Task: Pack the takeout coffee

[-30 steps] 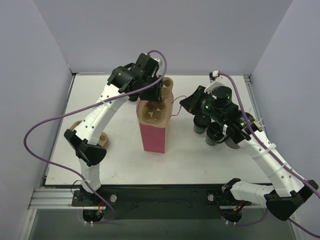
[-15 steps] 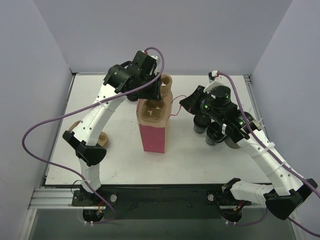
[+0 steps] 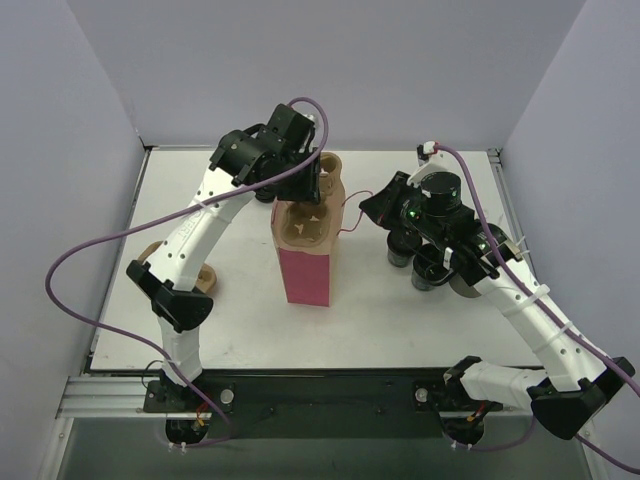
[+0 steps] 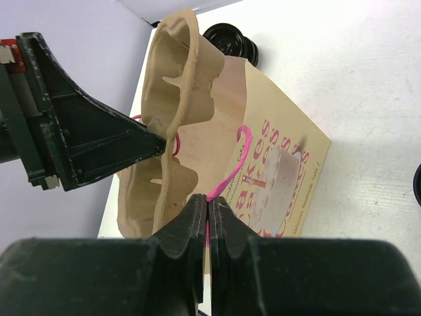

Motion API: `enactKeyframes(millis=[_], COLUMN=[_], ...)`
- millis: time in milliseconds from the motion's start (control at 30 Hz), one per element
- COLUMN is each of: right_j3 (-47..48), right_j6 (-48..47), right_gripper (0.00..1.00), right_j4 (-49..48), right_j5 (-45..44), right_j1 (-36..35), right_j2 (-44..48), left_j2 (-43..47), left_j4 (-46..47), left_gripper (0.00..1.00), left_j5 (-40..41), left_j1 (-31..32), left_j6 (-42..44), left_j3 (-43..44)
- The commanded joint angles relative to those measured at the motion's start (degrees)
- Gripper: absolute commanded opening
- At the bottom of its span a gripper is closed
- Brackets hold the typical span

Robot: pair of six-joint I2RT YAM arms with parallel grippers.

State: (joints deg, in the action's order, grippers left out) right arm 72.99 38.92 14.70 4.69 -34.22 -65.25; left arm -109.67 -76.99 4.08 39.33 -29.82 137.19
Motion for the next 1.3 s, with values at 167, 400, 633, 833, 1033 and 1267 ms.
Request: enactKeyframes(millis=[167,400,633,833,1033,1267], right_j3=[1.5,1.7,2.0,2.9,2.3,2.8], right_j6=[-0.9,-1.0,-1.7,-2.3,-3.1,-3.7], right_gripper=[0.0,0.0,0.0,0.0,0.0,0.0], right_j4=[0.9,1.3,0.2,-1.0,-0.4,0.2], right_j5=[-1.8,-2.1,-0.1,0.0,-2.2,-4.1], right_j1=[-0.5,-0.6,-1.3,-3.3,-3.8,-3.8], right_j2=[-0.7,-0.9,-1.4,-1.9,-1.2,-1.0], left_j2=[1.5,1.1,-0.5,-2.3,-2.1,-1.2], left_j4=[-7.8,-9.1,-10.9,-12.1,-12.8,-13.3], left_gripper=[0.19,0.19,0.19,0.19,0.19,0.19], left_j5=[0.8,2.3,4.4,4.8,6.7,7.6], left_j1=[0.3,0.5,0.6,0.7,0.7,0.6], left_j6=[-0.6,-0.6,-0.1,-0.7,-1.4,-2.7], left_j3=[-3.0,-4.2,-3.9,-4.1,-5.3,-8.2])
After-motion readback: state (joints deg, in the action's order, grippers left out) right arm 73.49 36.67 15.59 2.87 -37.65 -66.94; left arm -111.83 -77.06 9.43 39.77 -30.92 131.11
